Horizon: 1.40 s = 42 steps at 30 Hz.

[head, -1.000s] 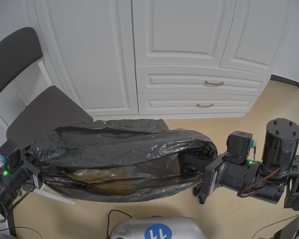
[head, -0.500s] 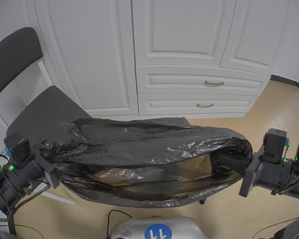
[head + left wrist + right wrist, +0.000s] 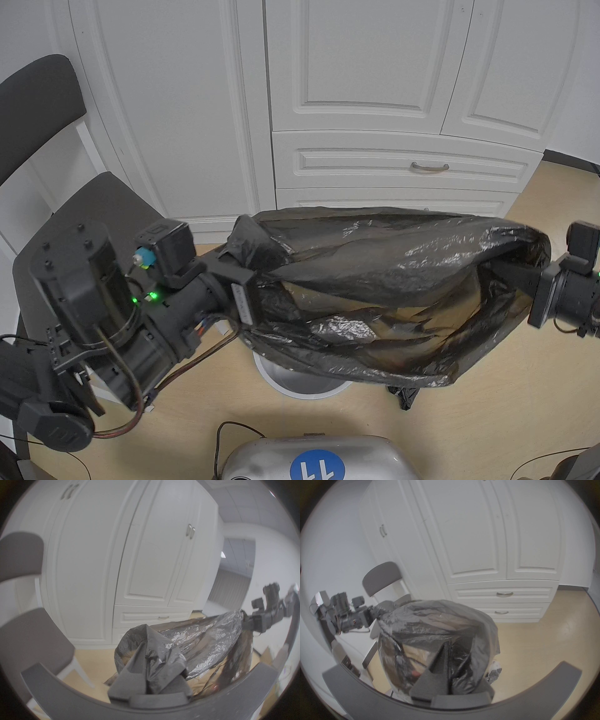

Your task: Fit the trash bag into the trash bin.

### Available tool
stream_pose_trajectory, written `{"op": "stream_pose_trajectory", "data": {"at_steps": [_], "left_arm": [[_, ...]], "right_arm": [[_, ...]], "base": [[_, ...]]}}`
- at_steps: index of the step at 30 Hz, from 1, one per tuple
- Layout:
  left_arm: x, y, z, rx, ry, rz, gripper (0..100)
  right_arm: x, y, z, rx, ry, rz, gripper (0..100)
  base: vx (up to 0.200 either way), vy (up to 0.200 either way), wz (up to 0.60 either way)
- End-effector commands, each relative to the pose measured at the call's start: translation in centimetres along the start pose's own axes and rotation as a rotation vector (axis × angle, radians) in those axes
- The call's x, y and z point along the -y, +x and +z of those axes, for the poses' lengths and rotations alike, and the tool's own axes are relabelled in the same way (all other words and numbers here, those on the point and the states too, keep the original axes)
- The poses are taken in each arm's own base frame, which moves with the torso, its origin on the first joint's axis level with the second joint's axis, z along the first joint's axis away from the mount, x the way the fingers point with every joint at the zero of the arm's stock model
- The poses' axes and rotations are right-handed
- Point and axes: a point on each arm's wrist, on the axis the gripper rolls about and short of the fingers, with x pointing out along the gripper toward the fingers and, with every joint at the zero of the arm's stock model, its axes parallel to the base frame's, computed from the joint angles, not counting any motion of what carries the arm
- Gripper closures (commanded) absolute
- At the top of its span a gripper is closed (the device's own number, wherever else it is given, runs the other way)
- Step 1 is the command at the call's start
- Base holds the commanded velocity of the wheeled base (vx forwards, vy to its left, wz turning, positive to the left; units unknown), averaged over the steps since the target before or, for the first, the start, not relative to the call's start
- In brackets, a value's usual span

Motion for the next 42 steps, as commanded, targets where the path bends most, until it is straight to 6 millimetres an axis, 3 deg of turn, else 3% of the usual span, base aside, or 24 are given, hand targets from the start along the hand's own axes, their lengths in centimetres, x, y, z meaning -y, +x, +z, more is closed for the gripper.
{"op": "stream_pose_trajectory", "data": {"at_steps": [1, 7, 14, 19, 20, 25, 32, 37, 42], "left_arm": [[1.1, 3.7, -1.8, -0.002, -0.106, 0.001, 100], [0.4, 6.0, -2.7, 0.043, -0.171, 0.043, 100], [0.4, 6.7, -4.6, 0.011, -0.161, 0.071, 100], [0.3, 6.5, -8.3, -0.114, -0.125, 0.08, 100], [0.3, 6.5, -8.3, -0.114, -0.125, 0.08, 100], [-0.4, 6.5, -12.6, -0.261, -0.078, 0.105, 100], [-2.3, 7.2, -16.5, -0.351, -0.059, 0.155, 100], [-3.7, 6.6, -17.0, -0.368, -0.068, 0.113, 100], [-3.9, 6.5, -17.0, -0.368, -0.073, 0.094, 100]], "right_arm": [[2.2, 2.8, 0.4, 0.025, 0.047, -0.073, 100], [3.0, 4.7, 0.2, 0.084, 0.085, -0.085, 100], [3.9, 5.6, -0.4, 0.049, 0.09, -0.089, 100], [4.4, 7.1, -3.6, -0.101, 0.012, -0.108, 100], [4.4, 7.1, -3.6, -0.101, 0.012, -0.108, 100], [4.1, 8.2, -9.4, -0.352, -0.245, -0.057, 100], [3.1, 10.1, -13.8, -0.543, -0.361, -0.078, 100], [4.0, 10.1, -13.5, -0.541, -0.359, -0.115, 100], [4.6, 9.8, -13.2, -0.534, -0.366, -0.135, 100]], "base": [[0.0, 0.0, 0.0], [0.0, 0.0, 0.0], [0.0, 0.0, 0.0], [0.0, 0.0, 0.0], [0.0, 0.0, 0.0], [0.0, 0.0, 0.0], [0.0, 0.0, 0.0], [0.0, 0.0, 0.0], [0.0, 0.0, 0.0]]}}
